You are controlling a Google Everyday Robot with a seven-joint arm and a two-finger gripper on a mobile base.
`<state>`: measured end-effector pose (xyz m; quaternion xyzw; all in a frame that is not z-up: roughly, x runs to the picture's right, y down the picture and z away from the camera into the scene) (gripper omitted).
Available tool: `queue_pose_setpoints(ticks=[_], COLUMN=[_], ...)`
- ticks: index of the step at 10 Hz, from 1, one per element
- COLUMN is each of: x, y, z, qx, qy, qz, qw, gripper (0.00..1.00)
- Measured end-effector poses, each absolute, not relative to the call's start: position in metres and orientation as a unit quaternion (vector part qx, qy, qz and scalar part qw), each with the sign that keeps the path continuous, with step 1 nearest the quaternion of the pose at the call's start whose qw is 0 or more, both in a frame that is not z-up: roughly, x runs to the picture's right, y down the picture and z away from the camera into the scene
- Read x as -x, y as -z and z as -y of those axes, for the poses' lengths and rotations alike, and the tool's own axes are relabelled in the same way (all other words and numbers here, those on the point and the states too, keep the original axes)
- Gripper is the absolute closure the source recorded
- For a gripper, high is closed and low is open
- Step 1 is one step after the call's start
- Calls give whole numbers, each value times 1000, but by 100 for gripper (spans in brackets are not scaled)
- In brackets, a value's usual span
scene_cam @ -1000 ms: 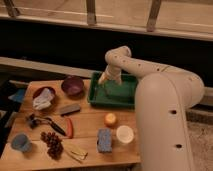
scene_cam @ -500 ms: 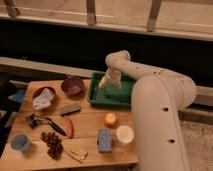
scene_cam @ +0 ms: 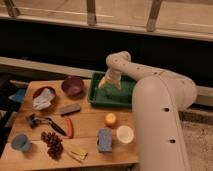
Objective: Place fork in tray
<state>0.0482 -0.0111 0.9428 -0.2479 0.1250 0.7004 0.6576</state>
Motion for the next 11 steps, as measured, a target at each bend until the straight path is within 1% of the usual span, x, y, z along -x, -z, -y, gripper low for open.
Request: queue_pose_setpoints(ticks=[3,9,11], x=[-47,-33,-38], y=[-958,-979,-989], z=[4,-15,-19], qx=[257,259,269], qy=[-694,-659,-661], qz=[-119,-142,-144], qw=[663,692,686], gripper=[20,20,20])
